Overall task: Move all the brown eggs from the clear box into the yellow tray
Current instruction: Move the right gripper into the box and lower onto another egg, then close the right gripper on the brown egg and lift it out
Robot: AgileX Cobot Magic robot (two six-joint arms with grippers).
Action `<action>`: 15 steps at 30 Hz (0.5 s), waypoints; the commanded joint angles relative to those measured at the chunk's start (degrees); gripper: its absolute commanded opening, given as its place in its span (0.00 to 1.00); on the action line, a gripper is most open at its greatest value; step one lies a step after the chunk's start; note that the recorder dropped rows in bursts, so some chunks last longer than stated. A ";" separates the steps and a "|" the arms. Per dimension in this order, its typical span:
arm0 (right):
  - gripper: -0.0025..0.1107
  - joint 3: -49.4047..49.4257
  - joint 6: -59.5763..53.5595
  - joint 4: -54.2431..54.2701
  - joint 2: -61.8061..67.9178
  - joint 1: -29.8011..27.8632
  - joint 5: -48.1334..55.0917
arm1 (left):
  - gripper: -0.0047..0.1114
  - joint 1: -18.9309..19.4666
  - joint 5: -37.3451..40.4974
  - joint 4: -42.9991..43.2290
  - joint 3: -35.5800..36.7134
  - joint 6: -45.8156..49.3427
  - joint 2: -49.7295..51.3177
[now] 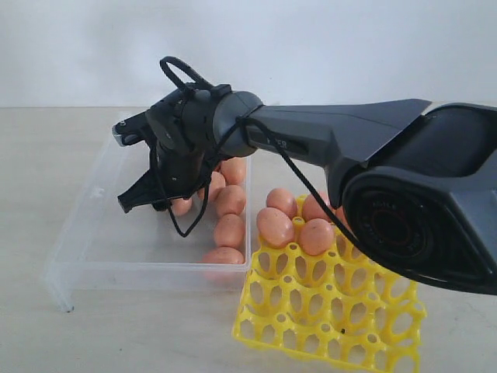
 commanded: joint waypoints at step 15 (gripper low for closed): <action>0.02 -0.33 -3.54 -0.11 -9.92 -0.06 12.03 | 0.08 0.19 -0.36 -0.14 0.15 0.13 -0.12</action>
